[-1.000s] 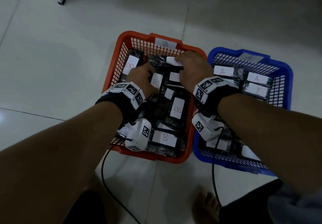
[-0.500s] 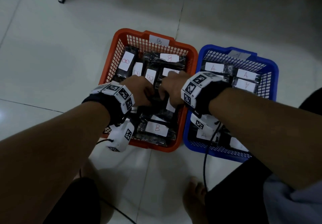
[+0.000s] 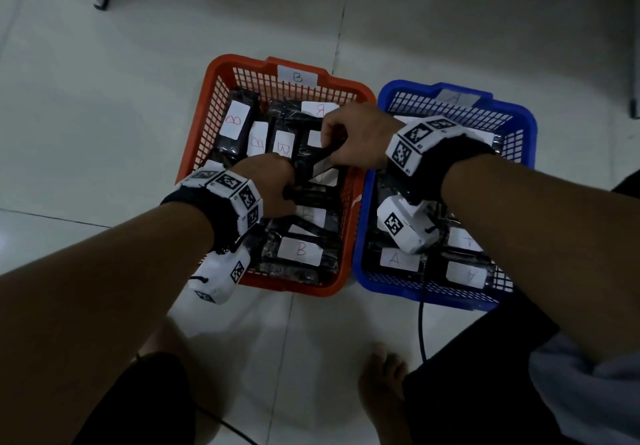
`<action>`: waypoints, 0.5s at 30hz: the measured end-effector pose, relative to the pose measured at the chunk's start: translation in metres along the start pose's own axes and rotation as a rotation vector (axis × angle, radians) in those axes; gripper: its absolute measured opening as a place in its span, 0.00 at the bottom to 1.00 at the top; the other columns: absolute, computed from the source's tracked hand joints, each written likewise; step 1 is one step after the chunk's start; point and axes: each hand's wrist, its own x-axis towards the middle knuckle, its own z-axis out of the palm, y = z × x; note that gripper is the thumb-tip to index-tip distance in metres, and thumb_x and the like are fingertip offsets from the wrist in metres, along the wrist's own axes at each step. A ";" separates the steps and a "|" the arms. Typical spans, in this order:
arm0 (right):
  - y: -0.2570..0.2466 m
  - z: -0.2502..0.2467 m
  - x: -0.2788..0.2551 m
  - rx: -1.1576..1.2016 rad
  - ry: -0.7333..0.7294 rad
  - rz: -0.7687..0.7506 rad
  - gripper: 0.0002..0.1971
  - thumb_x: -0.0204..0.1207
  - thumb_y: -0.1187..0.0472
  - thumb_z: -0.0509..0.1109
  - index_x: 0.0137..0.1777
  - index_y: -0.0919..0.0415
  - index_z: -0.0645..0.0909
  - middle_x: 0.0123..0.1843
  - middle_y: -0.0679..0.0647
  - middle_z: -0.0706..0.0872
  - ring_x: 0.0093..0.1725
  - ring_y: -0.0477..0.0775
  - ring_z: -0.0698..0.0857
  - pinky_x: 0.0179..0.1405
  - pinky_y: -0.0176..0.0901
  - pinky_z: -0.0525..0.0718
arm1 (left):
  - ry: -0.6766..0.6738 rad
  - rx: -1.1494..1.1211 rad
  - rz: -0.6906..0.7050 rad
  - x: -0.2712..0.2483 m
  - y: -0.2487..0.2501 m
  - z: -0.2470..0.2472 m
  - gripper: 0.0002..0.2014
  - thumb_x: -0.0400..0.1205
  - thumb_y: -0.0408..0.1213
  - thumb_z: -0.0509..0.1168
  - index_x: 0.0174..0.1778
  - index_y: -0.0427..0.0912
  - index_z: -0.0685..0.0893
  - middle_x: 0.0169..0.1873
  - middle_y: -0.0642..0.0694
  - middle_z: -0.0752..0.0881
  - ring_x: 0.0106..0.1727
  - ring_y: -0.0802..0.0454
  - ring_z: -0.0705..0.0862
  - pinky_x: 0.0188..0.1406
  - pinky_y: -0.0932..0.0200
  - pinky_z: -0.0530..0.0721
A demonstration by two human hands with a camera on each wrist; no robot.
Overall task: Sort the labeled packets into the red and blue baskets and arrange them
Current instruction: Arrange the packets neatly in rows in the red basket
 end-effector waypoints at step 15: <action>0.012 0.014 0.005 0.234 0.330 0.010 0.09 0.73 0.62 0.74 0.51 0.54 0.82 0.49 0.49 0.87 0.48 0.48 0.85 0.51 0.45 0.87 | 0.067 -0.333 -0.009 0.018 -0.009 0.009 0.16 0.86 0.33 0.59 0.69 0.43 0.83 0.57 0.41 0.87 0.58 0.43 0.84 0.53 0.59 0.79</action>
